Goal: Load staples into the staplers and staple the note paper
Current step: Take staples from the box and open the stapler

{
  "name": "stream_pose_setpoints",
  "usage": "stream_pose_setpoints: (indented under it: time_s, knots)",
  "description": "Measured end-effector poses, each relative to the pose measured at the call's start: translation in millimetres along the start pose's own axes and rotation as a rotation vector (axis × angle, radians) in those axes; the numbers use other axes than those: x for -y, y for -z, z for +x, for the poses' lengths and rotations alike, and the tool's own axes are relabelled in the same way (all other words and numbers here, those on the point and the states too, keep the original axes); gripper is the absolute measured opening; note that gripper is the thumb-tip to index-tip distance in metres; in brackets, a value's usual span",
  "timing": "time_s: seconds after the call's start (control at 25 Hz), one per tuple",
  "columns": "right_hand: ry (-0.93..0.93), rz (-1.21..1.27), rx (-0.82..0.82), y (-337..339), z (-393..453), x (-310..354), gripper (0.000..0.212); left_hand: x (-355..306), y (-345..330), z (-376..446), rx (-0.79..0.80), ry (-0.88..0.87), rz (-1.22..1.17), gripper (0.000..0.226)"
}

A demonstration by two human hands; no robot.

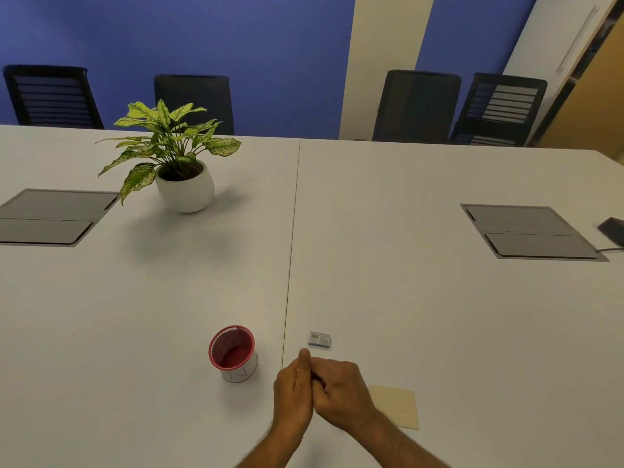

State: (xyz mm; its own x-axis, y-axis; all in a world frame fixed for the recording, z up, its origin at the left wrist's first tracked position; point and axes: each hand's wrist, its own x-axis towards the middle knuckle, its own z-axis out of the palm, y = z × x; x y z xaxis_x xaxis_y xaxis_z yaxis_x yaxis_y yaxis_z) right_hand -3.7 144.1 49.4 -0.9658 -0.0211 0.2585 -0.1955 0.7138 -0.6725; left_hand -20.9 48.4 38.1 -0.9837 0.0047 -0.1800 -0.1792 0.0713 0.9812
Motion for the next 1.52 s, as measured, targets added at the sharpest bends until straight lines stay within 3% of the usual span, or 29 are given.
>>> stream_pose_setpoints:
  time_s: [0.28,0.52,0.64,0.92,1.52]
  knots:
    - [0.009,-0.011,0.038,3,0,2,0.026,2,1,0,0.011,0.011,-0.008,0.053]
    - [-0.085,-0.013,0.306,15,9,5,0.024,2,15,6,0.131,0.151,-0.006,0.065]
    - [-0.097,-0.022,0.354,15,14,9,0.022,-2,18,7,0.192,0.19,0.022,0.077]
    - [-0.104,0.011,0.204,14,12,5,0.017,-2,21,3,0.326,0.229,0.016,0.074]
    - [0.035,0.009,0.034,10,12,1,0.017,-15,12,3,0.308,0.302,-0.105,0.076]
